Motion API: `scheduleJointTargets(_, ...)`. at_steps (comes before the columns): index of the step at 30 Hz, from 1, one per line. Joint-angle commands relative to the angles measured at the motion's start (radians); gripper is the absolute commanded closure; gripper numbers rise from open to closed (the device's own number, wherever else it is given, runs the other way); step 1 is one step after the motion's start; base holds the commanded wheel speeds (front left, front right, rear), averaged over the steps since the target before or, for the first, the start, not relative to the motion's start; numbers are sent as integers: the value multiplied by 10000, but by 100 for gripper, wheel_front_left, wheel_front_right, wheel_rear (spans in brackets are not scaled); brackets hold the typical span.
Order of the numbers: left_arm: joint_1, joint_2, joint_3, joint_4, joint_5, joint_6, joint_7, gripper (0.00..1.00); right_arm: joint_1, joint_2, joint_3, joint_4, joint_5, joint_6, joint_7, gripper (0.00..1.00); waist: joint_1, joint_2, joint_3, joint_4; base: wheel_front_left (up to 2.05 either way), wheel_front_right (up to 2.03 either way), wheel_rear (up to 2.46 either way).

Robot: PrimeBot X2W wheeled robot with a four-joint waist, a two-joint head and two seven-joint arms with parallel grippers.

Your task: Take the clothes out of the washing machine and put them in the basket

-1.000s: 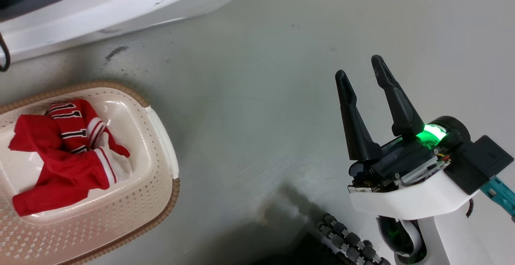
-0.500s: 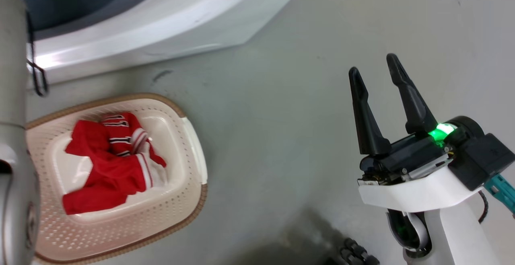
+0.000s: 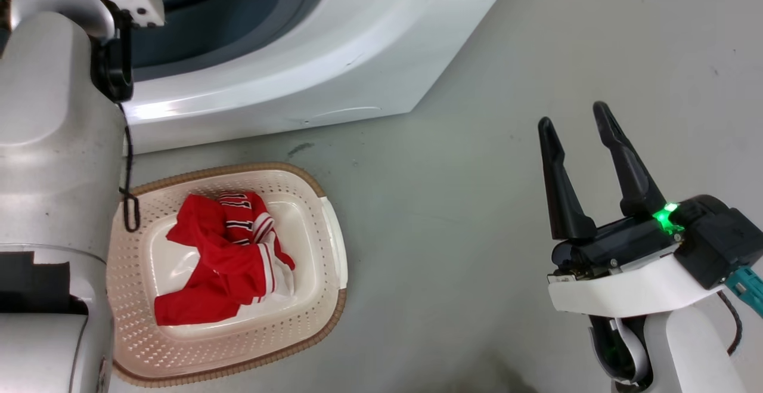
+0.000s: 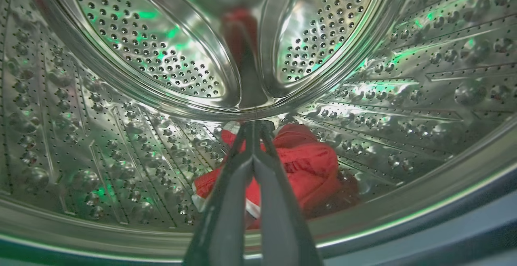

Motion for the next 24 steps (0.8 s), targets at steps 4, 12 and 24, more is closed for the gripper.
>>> scheduleJointTargets(4, 37, -18, -91, 205, -105, -217, 386, 94, 168, 6, -1, -114, -39, -5, 71, 0, 0, 0, -144, 89, 0, 0, 0)
scheduleJointTargets(12, -835, -48, -308, 697, -161, -386, 1320, 0, 312, 6, 21, -363, -51, -5, 70, 0, 0, 0, 0, -19, 0, 0, 0)
scheduleJointTargets(24, -3208, 800, -610, 1920, 32, -443, 3840, 0, 164, 9, 528, -586, 417, -5, -123, 0, 0, 0, 1452, -1209, 0, 0, 0)
